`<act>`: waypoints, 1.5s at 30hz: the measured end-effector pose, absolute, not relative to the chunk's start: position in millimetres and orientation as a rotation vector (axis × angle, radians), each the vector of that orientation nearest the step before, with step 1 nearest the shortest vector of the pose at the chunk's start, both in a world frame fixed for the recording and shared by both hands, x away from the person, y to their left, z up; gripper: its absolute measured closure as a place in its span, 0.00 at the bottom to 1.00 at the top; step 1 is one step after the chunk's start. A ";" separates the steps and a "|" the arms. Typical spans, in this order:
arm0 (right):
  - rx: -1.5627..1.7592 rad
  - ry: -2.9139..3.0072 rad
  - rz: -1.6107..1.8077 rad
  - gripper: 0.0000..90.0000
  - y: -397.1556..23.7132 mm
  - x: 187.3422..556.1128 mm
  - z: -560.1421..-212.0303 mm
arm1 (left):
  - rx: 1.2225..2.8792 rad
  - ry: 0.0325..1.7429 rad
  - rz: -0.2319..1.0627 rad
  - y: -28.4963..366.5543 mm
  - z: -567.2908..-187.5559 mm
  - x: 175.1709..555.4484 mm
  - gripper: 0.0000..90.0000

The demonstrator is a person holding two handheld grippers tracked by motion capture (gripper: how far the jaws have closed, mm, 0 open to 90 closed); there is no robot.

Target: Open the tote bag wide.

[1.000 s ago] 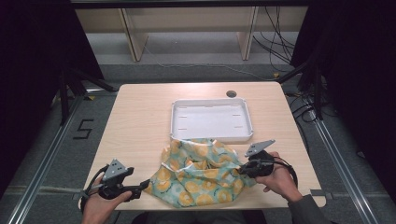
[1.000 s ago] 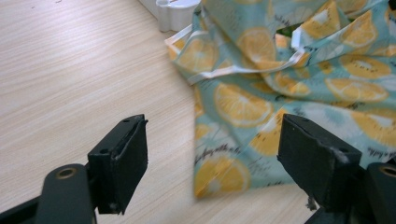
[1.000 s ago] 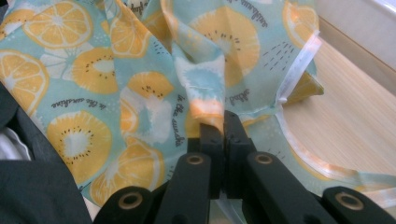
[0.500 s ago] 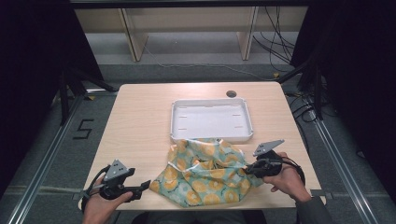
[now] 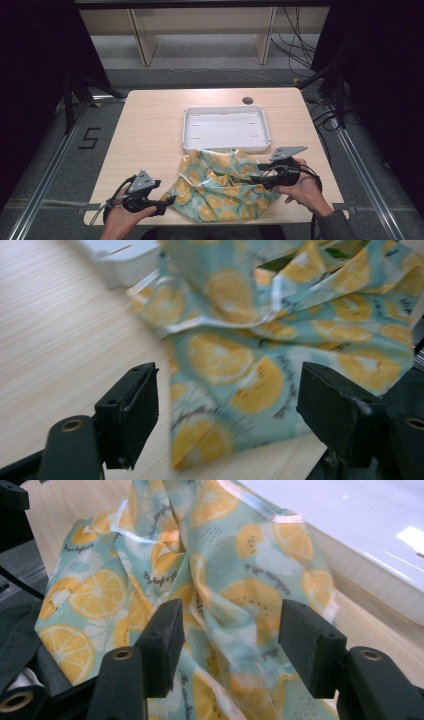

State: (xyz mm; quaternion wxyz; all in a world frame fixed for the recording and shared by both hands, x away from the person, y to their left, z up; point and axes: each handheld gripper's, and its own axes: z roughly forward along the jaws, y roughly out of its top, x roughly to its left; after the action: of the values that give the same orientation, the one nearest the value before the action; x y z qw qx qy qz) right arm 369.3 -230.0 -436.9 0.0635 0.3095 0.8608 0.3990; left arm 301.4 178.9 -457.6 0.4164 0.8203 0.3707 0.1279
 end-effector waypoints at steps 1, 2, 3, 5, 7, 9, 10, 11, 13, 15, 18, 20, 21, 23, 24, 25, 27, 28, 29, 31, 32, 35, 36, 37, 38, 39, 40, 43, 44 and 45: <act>0.940 2.605 1.202 0.49 -224.7 370.4 -438.6 | 2.064 0.921 0.317 172.9 -457.4 301.8 0.27; 0.925 2.609 1.184 0.49 -223.1 371.9 -438.8 | 2.074 0.897 0.307 165.2 -457.9 303.2 0.27; 0.925 2.609 1.184 0.49 -223.1 371.9 -438.8 | 2.086 0.875 0.302 156.8 -458.6 304.6 0.27; 0.917 2.604 1.174 0.49 -218.1 373.9 -440.1 | 2.143 0.810 0.302 137.8 -459.7 309.5 0.27; 0.923 2.605 1.178 0.49 -213.7 375.4 -439.5 | 2.162 0.768 0.287 123.4 -460.2 314.7 0.27; 0.889 2.616 1.162 0.48 -211.1 377.4 -440.8 | 2.175 0.713 0.298 110.1 -458.2 321.3 0.27; 0.898 2.616 1.146 0.48 -209.3 377.4 -441.7 | 2.168 0.710 0.283 102.9 -458.2 323.9 0.27; 0.890 2.624 1.132 0.48 -207.9 378.0 -442.5 | 2.177 0.678 0.278 95.4 -458.3 328.0 0.27; 0.878 2.635 1.129 0.48 -204.5 379.6 -445.0 | 2.195 0.645 0.269 83.7 -460.5 334.5 0.27; 0.896 2.641 1.122 0.48 -200.5 378.7 -446.6 | 2.204 0.626 0.257 74.4 -462.3 339.5 0.27; 0.870 2.623 1.145 0.49 -196.1 380.0 -448.3 | 2.218 0.610 0.251 56.0 -467.5 348.2 0.27; 0.861 2.633 1.138 0.49 -194.8 379.9 -447.9 | 2.218 0.612 0.257 50.9 -469.4 350.6 0.27; 0.854 2.636 1.128 0.49 -191.8 379.9 -447.8 | 2.223 0.598 0.262 48.3 -470.3 352.6 0.27; 0.832 2.655 1.106 0.49 -191.4 380.9 -447.2 | 2.254 0.585 0.275 40.5 -473.2 357.8 0.27; 0.848 2.652 1.094 0.50 -188.9 380.7 -448.5 | 2.254 0.588 0.278 38.5 -474.4 359.5 0.27; 0.846 2.646 1.102 0.50 -187.1 380.6 -450.2 | 2.260 0.588 0.280 37.1 -475.7 361.5 0.28; 0.841 2.666 1.075 0.53 -186.1 381.5 -449.7 | 2.276 0.607 0.251 33.9 -481.2 366.0 0.35; 0.844 2.662 1.075 0.59 -183.5 382.2 -451.8 | 2.283 0.604 0.235 34.0 -482.0 367.3 0.53; 0.829 2.665 1.049 0.63 -182.8 382.8 -452.7 | 2.287 0.602 0.227 34.1 -482.2 367.5 0.61; 0.809 2.670 1.035 0.74 -181.7 384.4 -453.1 | 2.290 0.582 0.246 34.7 -481.4 365.3 0.77; 0.800 2.696 1.017 0.87 -181.5 386.5 -451.0 | 2.291 0.553 0.258 37.2 -477.3 361.2 0.90; 0.777 2.676 1.015 0.95 -180.2 390.2 -451.3 | 2.298 0.524 0.247 40.3 -472.9 356.7 0.98; 0.799 2.681 0.982 1.00 -180.2 393.1 -448.8 | 2.294 0.510 0.241 41.7 -471.0 352.5 0.98; 0.799 2.681 0.982 1.00 -180.2 393.1 -448.8 | 2.305 0.487 0.246 43.8 -468.9 347.6 0.98; 0.810 2.650 0.967 1.00 -182.3 397.4 -446.9 | 2.318 0.465 0.254 46.6 -466.5 342.5 0.99; 0.810 2.650 0.967 1.00 -182.3 397.4 -446.9 | 2.313 0.453 0.243 49.2 -464.4 336.5 0.99; 0.836 2.621 0.951 1.00 -187.2 401.8 -444.5 | 2.322 0.421 0.235 56.1 -461.0 326.2 0.99; 0.855 2.585 0.931 1.00 -194.5 408.5 -442.5 | 2.345 0.402 0.233 63.9 -460.3 315.8 0.99; 0.871 2.548 0.917 1.00 -201.4 414.6 -442.2 | 2.370 0.389 0.214 70.9 -463.6 306.6 0.99; 0.880 2.538 0.905 1.00 -204.2 417.1 -442.4 | 2.367 0.403 0.205 73.1 -467.0 302.0 0.99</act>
State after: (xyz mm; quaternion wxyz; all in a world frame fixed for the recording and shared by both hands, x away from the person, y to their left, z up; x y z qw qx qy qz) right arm 417.1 -204.2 -442.4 0.1529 0.3068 0.8849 0.3154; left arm 302.0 73.1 -467.0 0.3575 0.9173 0.1563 0.0794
